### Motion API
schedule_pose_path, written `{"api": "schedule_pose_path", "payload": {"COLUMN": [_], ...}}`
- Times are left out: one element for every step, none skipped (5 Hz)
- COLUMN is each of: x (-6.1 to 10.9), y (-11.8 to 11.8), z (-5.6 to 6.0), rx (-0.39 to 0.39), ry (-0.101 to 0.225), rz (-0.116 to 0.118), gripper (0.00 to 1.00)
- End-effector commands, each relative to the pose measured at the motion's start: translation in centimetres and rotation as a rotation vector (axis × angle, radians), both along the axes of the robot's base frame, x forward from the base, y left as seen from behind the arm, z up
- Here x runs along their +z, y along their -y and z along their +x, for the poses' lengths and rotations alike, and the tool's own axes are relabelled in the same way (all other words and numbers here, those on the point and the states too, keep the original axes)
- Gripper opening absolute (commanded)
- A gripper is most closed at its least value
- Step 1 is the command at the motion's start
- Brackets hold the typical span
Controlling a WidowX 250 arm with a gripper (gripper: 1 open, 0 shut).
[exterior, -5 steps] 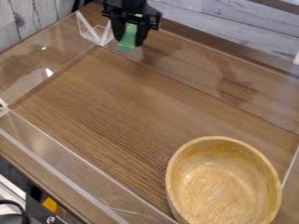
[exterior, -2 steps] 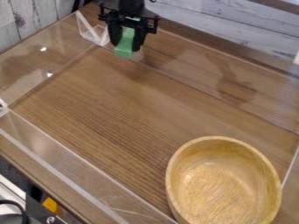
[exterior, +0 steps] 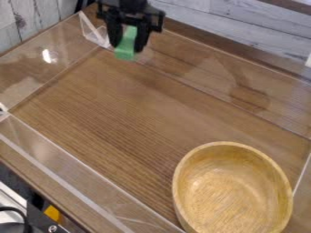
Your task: Put the green block in the brown bowl
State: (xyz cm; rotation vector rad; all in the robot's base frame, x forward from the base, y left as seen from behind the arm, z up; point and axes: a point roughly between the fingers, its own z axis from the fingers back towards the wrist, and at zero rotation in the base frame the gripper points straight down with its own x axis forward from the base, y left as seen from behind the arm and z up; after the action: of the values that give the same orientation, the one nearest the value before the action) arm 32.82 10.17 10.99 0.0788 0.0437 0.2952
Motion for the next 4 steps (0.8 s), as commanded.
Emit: {"api": "schedule_pose_path", "payload": {"x": [2.6, 2.7, 2.8, 2.6], "y": [2.5, 5.2, 7.6, 11.1], "z": [-1.7, -3.5, -5.2, -6.6], "rx": [-0.03, -0.06, -0.095, -0.137], "ry": [0.03, -0.003, -0.03, -0.058], "rz": [-0.001, -0.022, -0.042, -0.071], "gripper": [0.0, 0.0, 0.0, 0.0]}}
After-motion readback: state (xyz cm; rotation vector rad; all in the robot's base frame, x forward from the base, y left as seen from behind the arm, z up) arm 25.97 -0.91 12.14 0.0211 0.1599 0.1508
